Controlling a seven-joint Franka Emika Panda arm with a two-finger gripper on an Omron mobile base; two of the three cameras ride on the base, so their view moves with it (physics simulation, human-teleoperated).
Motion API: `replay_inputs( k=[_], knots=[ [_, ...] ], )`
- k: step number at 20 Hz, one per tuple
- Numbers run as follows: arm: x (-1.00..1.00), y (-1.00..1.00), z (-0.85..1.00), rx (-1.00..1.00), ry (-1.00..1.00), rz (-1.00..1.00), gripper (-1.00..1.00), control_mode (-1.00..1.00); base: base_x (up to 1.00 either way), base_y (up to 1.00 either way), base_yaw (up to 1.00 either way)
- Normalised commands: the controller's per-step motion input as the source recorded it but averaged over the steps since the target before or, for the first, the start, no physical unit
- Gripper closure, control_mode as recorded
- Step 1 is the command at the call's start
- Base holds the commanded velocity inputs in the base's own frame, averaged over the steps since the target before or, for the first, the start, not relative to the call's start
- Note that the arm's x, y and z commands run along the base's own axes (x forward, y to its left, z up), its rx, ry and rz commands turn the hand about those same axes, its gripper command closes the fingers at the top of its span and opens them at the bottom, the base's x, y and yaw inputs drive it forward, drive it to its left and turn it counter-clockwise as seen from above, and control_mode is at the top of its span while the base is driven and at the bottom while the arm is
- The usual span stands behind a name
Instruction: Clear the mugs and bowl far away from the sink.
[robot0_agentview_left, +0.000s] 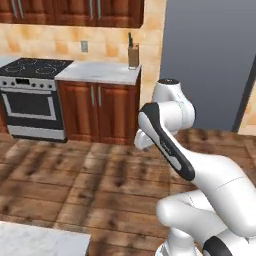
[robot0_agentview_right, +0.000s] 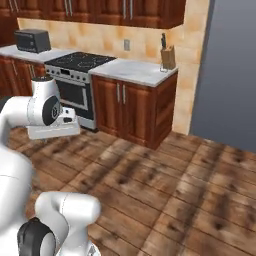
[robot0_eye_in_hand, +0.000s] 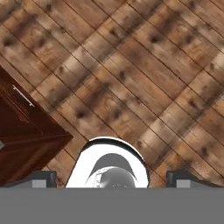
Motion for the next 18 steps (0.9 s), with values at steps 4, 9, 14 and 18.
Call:
replay_inputs(
  k=[4,9,14,18],
  knots=[
    [0.00,0.00,0.00,0.00,0.00,0.00,-1.00,1.00,0.00,0.00,-1.00],
    [0.00,0.00,0.00,0.00,0.00,0.00,-1.00,1.00,0.00,0.00,-1.00],
    [0.00,0.00,0.00,0.00,0.00,0.00,-1.00,1.00,0.00,0.00,-1.00],
    [0.00,0.00,0.00,0.00,0.00,0.00,-1.00,1.00,0.02,0.00,-0.97]
  ],
)
